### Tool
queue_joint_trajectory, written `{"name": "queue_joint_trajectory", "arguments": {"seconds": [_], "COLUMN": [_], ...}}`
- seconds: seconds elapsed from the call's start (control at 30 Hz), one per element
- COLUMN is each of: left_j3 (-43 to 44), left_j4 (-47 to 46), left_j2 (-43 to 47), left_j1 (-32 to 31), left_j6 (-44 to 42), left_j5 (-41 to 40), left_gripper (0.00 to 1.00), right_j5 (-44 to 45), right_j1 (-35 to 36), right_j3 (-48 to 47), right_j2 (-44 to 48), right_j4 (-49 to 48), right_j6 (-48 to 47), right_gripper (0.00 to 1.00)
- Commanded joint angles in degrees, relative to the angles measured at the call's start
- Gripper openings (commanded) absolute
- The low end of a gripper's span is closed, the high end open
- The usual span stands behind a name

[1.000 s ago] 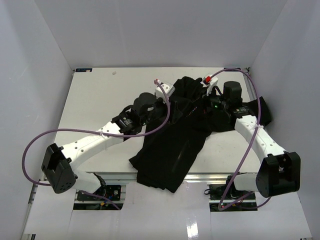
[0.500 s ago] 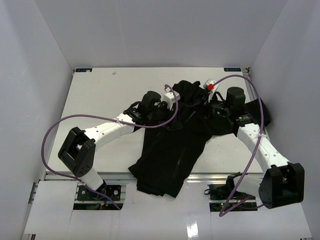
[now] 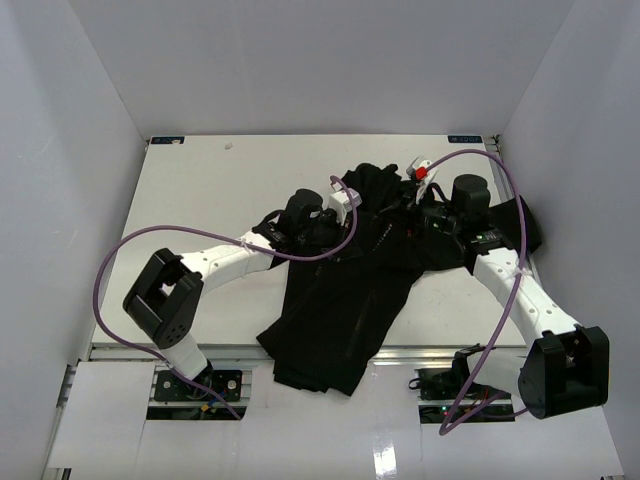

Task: Zip up the jacket

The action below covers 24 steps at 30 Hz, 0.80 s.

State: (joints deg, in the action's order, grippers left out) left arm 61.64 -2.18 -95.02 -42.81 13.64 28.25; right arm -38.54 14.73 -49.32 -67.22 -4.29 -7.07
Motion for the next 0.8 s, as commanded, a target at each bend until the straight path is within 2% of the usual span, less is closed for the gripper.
{"name": "queue_joint_trajectory", "arguments": {"seconds": [0.0,0.17,0.27,0.3,0.4,0.5,0.6,0.77], "left_j3": [-2.78,-4.63,-5.38,-5.70,-6.76,-7.13,-7.53,-8.84], "left_j4": [0.06,0.69,0.46,0.24,-0.68,-0.98,-0.75,-1.52], "left_j2": [3.77,5.70,6.30,6.47,7.44,8.21,9.11,11.26], "left_j1": [0.19,0.09,0.12,0.16,0.17,0.16,0.15,0.18], "left_j6": [0.83,0.19,0.05,-0.01,0.19,0.53,0.86,1.30], "left_j5": [-7.24,-10.03,-9.88,-9.88,-9.87,-8.03,-6.84,-6.02], "left_gripper": [0.00,0.00,0.00,0.00,0.00,0.00,0.00,0.00], "right_j5": [7.15,11.30,13.74,14.68,15.89,16.24,18.04,17.31], "right_j1": [0.96,3.35,4.21,4.45,5.74,8.30,11.62,13.28], "right_j3": [-4.53,-9.72,-9.00,-7.61,-2.04,3.01,6.88,11.75], "right_j2": [1.00,-1.22,-1.41,-0.87,2.65,5.19,7.10,9.18], "right_j4": [-0.77,4.08,5.88,4.52,-1.12,-5.76,-9.72,-16.91], "right_j6": [1.72,-0.22,0.75,1.88,4.09,1.28,-5.61,-16.27], "right_gripper": [0.08,0.08,0.08,0.11,0.33,0.42,0.47,0.47]}}
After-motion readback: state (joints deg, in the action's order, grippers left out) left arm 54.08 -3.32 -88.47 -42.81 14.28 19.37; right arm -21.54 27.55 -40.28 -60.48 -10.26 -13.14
